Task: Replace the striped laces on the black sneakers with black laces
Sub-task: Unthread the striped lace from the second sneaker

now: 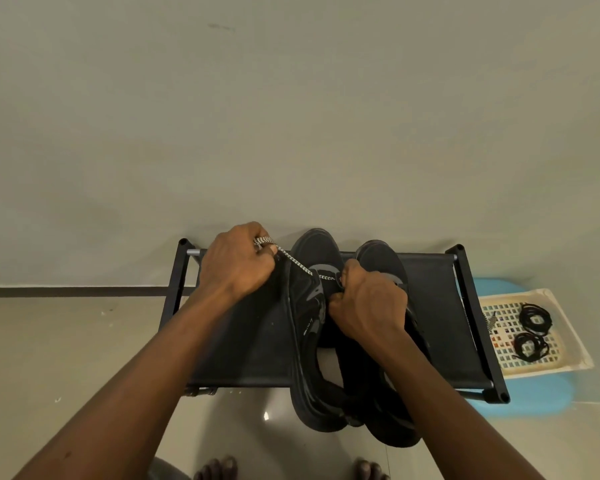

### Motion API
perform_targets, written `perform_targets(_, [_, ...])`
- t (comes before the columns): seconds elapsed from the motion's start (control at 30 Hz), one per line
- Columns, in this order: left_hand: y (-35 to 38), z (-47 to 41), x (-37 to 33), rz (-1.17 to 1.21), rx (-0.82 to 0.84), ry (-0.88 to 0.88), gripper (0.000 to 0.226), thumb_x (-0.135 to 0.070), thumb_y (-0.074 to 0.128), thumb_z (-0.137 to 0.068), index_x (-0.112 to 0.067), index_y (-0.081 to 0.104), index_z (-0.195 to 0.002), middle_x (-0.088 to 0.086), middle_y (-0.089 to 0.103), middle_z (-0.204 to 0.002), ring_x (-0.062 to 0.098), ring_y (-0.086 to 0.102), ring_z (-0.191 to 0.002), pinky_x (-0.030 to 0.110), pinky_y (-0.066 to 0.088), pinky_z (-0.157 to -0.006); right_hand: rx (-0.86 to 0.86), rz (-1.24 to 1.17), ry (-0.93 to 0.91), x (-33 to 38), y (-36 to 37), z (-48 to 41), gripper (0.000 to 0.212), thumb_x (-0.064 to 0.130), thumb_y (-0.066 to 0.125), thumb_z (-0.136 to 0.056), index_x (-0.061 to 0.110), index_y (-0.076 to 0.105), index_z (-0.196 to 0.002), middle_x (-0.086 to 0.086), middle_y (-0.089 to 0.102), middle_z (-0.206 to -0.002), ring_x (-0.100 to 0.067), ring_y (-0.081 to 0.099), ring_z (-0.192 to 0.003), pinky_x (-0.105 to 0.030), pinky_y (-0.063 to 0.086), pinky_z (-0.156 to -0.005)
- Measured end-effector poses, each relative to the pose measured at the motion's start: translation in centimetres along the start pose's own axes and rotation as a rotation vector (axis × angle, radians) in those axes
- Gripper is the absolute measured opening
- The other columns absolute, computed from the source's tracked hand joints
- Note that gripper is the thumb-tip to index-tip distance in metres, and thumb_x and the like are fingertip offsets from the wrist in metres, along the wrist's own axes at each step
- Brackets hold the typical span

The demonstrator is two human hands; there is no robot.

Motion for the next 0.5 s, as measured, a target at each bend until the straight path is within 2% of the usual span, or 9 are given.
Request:
perform_targets(0.17, [-2.0,-0.3,1.7,0.143,-0.157,-0.192,0.006,-0.029,0.069,-0.095,-0.025,0.069,-0.090,-0.011,0.060,-0.076,0.021,0.058,-0.084,0.030,0.041,-0.076,-0.015,0.025,0.000,0.0,0.0,0.0,0.027,0.033,0.058,-0.091,0.018,0.053,-0.114,0.000,0.056,-0.083,-0.023,0.051,-0.070,-0.030,0.039,-0.059])
perform_targets(0.27, [-1.9,-0.2,2.2,0.196,-0.211,-0.254,0.010,-0.029,0.068,-0.096,-0.021,0.072,-0.095,-0.005,0.064,-0.082,0.023,0.058,-0.086,0.031,0.040,-0.076,-0.045,0.065,-0.005,0.3,0.0,0.1,0.027,0.033,0.058,-0.091,0.018,0.052,-0.113,0.003,0.051,-0.075,-0.021,0.048,-0.063,-0.029,0.035,-0.055])
perform_targets(0.4, [-0.7,0.0,0.7,0.267,-0.174,-0.127,0.011,-0.031,0.066,-0.098,-0.021,0.068,-0.096,-0.006,0.067,-0.086,0.021,0.062,-0.085,0.032,0.040,-0.073,-0.092,0.126,-0.024,0.5,0.2,0.3,0.022,0.033,0.054,-0.095,0.019,0.048,-0.111,0.004,0.037,-0.061,-0.013,0.035,-0.050,-0.028,0.034,-0.053])
perform_targets(0.5, [0.5,0.3,-0.9,0.397,-0.125,-0.044,0.003,-0.024,0.059,-0.103,-0.026,0.061,-0.104,-0.008,0.071,-0.090,0.019,0.064,-0.078,0.036,0.047,-0.071,-0.154,0.155,-0.074,0.7,0.0,0.3,0.021,0.036,0.055,-0.094,0.021,0.048,-0.106,0.006,0.034,-0.054,-0.013,0.030,-0.046,-0.030,0.027,-0.055])
Point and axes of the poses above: each hand's wrist, its own z-axis away from the middle knuckle, its own y-axis out of the palm, x = y × z, the point moved 6 cm from there along -z, towards the middle knuckle
